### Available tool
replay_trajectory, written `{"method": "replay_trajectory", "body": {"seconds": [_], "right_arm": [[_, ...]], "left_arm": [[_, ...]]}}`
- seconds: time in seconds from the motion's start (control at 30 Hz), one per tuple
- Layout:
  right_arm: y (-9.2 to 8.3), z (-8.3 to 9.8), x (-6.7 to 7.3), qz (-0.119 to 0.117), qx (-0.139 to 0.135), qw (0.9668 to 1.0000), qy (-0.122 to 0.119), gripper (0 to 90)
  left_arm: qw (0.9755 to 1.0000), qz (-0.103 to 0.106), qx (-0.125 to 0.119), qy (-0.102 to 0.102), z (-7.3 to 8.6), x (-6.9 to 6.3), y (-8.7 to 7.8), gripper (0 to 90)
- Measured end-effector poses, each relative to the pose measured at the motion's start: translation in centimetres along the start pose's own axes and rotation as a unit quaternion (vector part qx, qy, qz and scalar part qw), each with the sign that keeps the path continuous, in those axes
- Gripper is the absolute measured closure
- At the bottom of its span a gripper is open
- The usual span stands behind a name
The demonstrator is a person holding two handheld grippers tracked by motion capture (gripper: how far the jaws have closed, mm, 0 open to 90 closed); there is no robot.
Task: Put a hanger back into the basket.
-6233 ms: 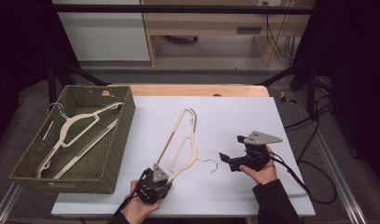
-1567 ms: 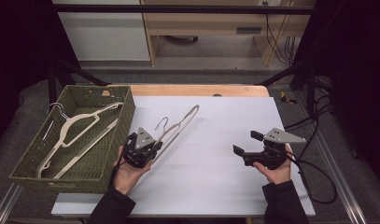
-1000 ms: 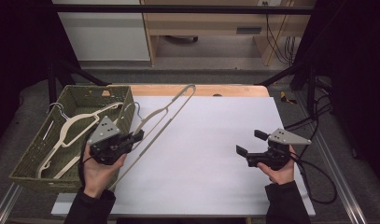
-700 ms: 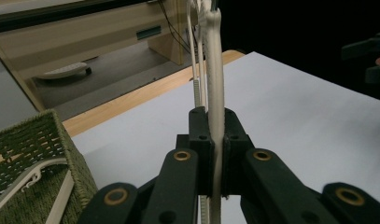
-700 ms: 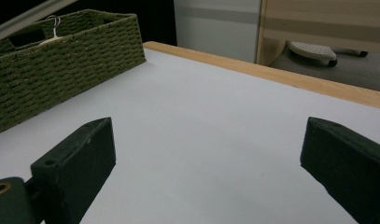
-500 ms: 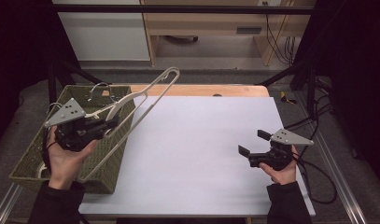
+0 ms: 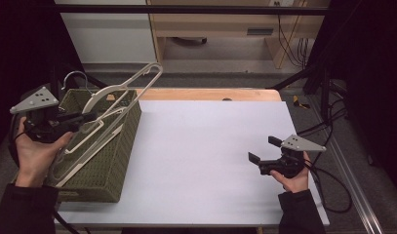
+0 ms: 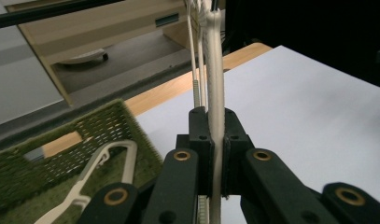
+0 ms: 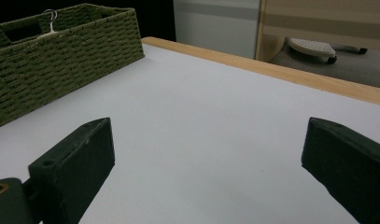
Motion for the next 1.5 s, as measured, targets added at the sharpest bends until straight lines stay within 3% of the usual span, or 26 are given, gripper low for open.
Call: {"method": "replay_trajectory", "body": {"seconds": [0.37,0.53,0.8,1.07,1.17,1.3,1.4,1.5], "right_arm": [[0.1,0.1,0.0,-0.001,0.003,1.0000,-0.003,3.5],[0.1,0.1,-0.1,-0.001,0.002,1.0000,-0.002,3.7],[0.3,0.2,-0.1,0.000,0.004,1.0000,-0.001,3.6],[0.3,0.3,-0.1,0.000,0.006,1.0000,-0.005,3.5],[0.3,0.3,-0.1,0.000,0.007,1.0000,-0.005,3.5],[0.4,0.4,-0.1,-0.001,0.009,0.9999,-0.005,3.5],[0.4,0.4,-0.1,0.000,0.010,0.9999,-0.005,3.5],[0.5,0.4,0.0,0.000,0.010,0.9999,-0.003,3.5]], "left_arm": [[0.9994,-0.014,0.031,-0.004,3.3,3.4,0.2,86.2],[0.9987,-0.019,0.046,-0.009,5.6,5.6,0.2,86.1],[0.9975,-0.029,0.061,-0.019,8.1,7.5,0.2,86.1],[0.9963,-0.031,0.076,-0.029,9.9,8.0,0.8,86.1],[0.9950,-0.023,0.095,-0.021,10.7,7.7,1.6,86.1],[0.9926,-0.020,0.117,-0.024,11.9,7.3,2.7,86.1],[0.9915,-0.017,0.125,-0.033,12.7,7.1,3.1,86.1],[0.9902,-0.010,0.125,-0.060,14.2,6.8,4.0,86.0]]}}
Point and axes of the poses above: each handheld gripper's, and its own axes: y roughly forward along the jaws, z roughly out of its underside, x roughly to its left, the point moved 8 cm from there along y, roughly forward along the jaws, and after that the axes turned 10 degrees about y, right-handed, at the moved point
